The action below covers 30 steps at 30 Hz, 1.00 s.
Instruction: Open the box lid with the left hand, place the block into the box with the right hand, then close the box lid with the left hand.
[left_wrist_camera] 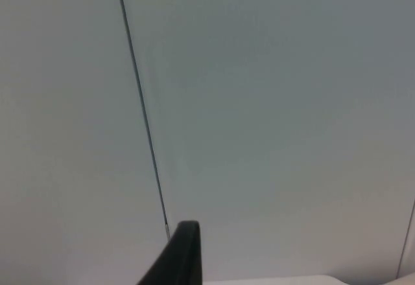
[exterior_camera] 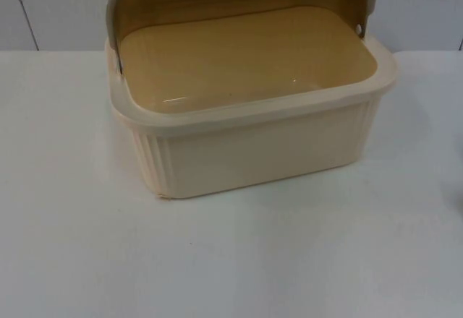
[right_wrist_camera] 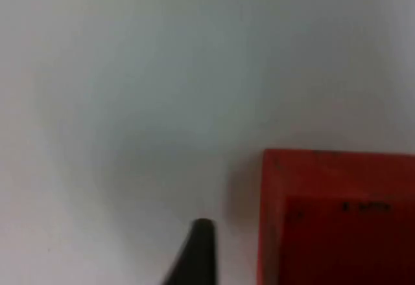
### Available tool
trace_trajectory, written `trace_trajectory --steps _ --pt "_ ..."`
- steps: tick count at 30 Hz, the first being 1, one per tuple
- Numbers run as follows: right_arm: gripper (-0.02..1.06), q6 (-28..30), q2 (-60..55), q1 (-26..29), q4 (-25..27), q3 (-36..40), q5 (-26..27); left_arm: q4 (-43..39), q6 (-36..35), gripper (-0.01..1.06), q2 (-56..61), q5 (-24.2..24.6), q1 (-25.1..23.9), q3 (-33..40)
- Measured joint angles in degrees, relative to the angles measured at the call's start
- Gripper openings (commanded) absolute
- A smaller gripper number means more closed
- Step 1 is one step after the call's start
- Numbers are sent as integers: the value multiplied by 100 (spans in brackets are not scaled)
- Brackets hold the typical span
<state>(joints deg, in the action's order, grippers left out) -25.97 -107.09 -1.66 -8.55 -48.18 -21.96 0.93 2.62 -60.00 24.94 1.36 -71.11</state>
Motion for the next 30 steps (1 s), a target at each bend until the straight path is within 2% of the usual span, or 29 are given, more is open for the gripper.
trace_trajectory --steps 3,4,5,10,13,15,18,19,24,26,28,30 --pt "12 -25 0 0 0 0 -15 -10 0 103 0 0 0 0" --pt "12 -37 0 0 0 0 -15 -10 0 103 0 0 0 0" --pt "0 -49 0 0 0 0 -31 -10 0 103 0 0 0 0" --pt "0 -129 0 0 0 0 -71 -23 0 103 0 0 0 0" --pt "0 -86 0 0 -11 -153 -329 -23 0 103 0 0 0 0" --pt "0 97 -14 0 -11 -429 -711 -23 0 103 0 0 0 0" --pt "0 411 -14 0 -11 -1143 -1374 -23 0 103 0 0 0 0" --pt "0 411 -14 0 -11 -1143 -1374 -23 0 103 0 0 0 0" --pt "0 800 -18 0 -21 -2882 -2464 -23 0 103 0 0 0 0" --pt "0 812 -18 0 -21 -3075 -2512 -23 0 103 0 0 0 0" --pt "0 841 77 0 -31 -3874 -2746 -23 0 103 0 0 0 0" --pt "0 936 276 0 -43 -4352 -2834 -23 0 103 0 0 0 0"
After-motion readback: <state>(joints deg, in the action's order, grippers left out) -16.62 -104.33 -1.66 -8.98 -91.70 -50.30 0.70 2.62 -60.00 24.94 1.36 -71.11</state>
